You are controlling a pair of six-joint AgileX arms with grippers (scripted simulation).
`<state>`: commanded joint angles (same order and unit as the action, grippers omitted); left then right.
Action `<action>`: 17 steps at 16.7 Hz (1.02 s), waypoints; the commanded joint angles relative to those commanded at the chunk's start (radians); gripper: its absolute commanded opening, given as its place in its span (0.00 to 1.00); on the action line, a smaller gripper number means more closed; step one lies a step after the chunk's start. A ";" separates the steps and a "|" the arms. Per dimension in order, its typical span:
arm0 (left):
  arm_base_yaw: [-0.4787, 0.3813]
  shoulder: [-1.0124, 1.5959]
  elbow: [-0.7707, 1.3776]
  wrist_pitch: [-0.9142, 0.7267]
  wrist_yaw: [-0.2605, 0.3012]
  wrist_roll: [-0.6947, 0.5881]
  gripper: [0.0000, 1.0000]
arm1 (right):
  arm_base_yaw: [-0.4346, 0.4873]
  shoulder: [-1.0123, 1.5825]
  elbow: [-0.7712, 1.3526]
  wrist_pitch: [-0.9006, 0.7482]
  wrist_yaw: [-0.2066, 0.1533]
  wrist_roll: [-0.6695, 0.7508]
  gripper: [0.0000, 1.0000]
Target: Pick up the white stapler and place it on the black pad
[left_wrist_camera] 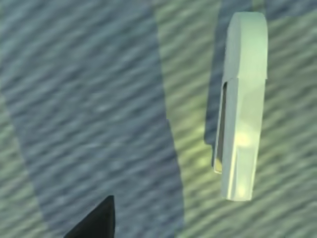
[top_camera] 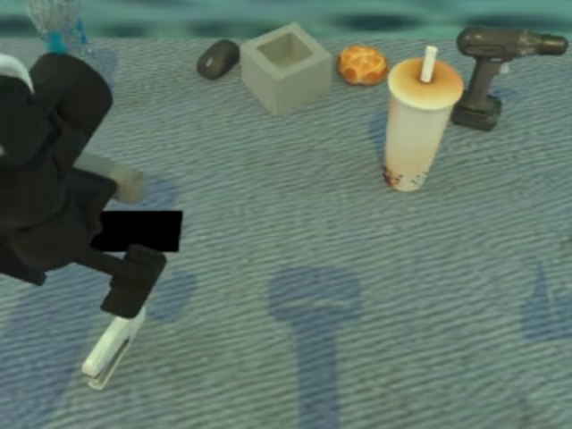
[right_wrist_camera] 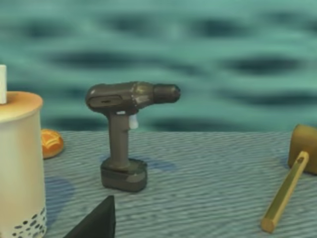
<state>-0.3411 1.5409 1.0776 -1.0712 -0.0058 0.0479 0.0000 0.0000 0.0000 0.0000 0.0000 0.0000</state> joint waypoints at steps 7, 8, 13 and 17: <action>-0.005 0.038 0.033 -0.028 0.001 0.001 1.00 | 0.000 0.000 0.000 0.000 0.000 0.000 1.00; -0.006 0.040 0.031 -0.025 0.001 0.001 1.00 | 0.000 0.000 0.000 0.000 0.000 0.000 1.00; -0.007 0.104 -0.063 0.130 0.001 0.006 1.00 | 0.000 0.000 0.000 0.000 0.000 0.000 1.00; -0.006 0.183 -0.171 0.323 0.001 0.008 1.00 | 0.000 0.000 0.000 0.000 0.000 0.000 1.00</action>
<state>-0.3468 1.7243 0.9062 -0.7481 -0.0049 0.0561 0.0000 0.0000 0.0000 0.0000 0.0000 0.0000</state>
